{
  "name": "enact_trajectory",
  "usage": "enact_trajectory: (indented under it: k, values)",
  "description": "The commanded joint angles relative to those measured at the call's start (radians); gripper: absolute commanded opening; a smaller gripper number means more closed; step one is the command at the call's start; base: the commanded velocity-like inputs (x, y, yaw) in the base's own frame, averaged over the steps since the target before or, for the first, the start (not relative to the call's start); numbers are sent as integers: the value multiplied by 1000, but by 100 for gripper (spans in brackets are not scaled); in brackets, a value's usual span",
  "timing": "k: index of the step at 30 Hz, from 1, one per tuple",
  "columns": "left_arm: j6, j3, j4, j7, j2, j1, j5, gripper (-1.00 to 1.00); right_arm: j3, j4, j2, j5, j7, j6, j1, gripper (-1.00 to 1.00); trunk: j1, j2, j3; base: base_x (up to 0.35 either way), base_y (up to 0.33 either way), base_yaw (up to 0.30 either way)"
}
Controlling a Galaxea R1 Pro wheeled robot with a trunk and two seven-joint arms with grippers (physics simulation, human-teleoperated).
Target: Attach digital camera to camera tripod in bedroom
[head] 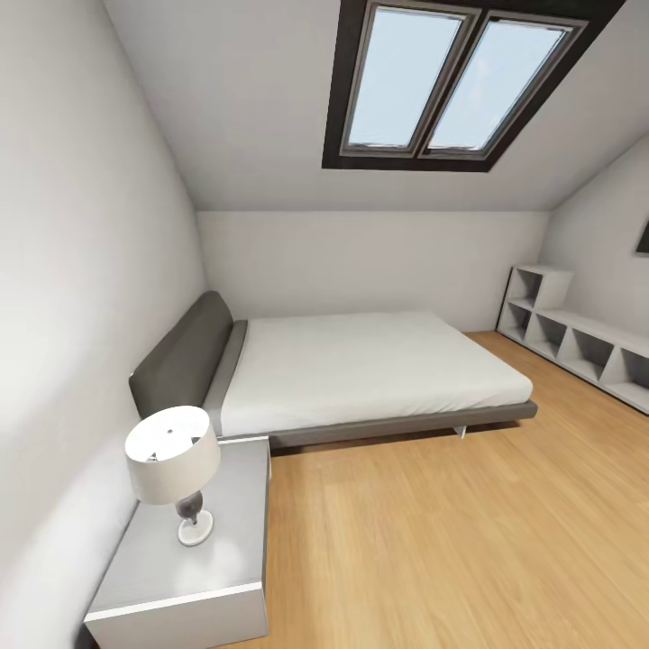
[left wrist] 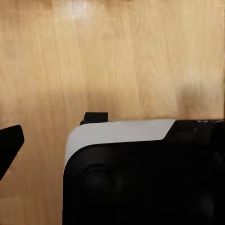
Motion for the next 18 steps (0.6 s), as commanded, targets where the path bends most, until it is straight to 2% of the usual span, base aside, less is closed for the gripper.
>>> enact_trajectory:
  k: [1,5,12,14,15,18]
  values:
    - [-29,0,-25,0,0,0,1,100,0,-27,0,0,-1,-17,0,100,0,0,-1,0,0,0]
    - [-73,0,-96,0,-1,0,1,100,-1,-106,2,0,-2,-41,0,100,0,0,-1,0,0,0]
    - [-95,3,-237,2,5,-1,1,100,-2,-227,5,0,-4,-52,0,100,0,0,-1,0,0,0]
    - [-98,2,-280,3,12,-1,1,100,-2,-250,4,-1,-4,-53,0,100,0,0,-1,0,0,0]
    - [-99,2,-310,2,28,-1,1,100,-3,-265,3,-1,-4,-55,0,100,0,0,-1,0,0,0]
    - [-101,1,-315,-1,50,-1,2,100,-3,-269,3,-2,-4,-61,0,100,0,0,-1,0,0,0]
